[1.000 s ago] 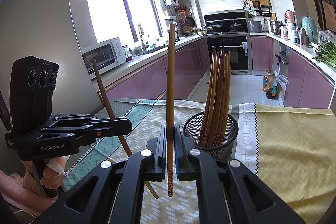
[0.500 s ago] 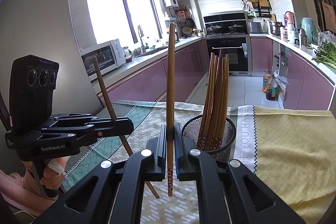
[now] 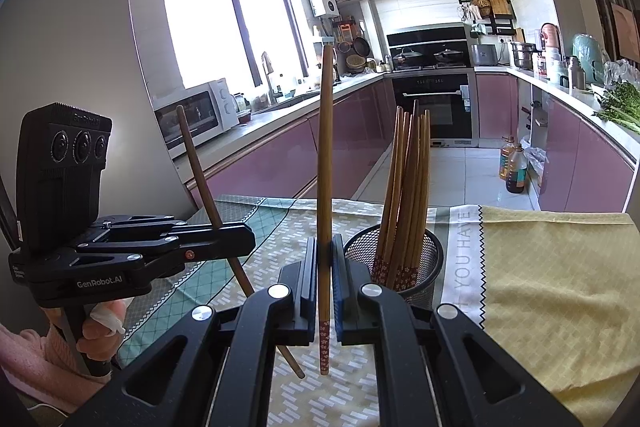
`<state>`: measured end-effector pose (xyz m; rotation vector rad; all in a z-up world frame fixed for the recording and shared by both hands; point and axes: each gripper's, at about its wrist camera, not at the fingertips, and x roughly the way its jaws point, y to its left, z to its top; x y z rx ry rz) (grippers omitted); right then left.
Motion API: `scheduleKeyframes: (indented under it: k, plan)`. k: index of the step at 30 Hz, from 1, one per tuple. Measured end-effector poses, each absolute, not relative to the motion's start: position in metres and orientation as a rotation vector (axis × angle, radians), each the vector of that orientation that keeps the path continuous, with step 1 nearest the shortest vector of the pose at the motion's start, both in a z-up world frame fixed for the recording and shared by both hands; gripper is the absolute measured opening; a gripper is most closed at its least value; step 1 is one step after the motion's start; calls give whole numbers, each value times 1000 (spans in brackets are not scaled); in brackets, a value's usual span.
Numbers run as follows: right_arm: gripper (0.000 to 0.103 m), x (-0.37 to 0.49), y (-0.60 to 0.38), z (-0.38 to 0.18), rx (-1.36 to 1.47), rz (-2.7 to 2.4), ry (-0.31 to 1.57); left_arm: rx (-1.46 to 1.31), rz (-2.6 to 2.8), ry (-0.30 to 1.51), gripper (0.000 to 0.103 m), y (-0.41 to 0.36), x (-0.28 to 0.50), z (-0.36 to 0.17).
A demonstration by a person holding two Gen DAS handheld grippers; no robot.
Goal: Organize utensils
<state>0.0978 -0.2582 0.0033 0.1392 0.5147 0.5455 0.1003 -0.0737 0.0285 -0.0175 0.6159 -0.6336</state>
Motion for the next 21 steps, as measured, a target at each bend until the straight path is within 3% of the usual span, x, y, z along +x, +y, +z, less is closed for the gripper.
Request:
scheduleKeyframes:
  k: [21]
  plan:
    - [6, 101, -258, 9, 131, 534, 487, -9, -637, 583, 7, -77, 106, 42]
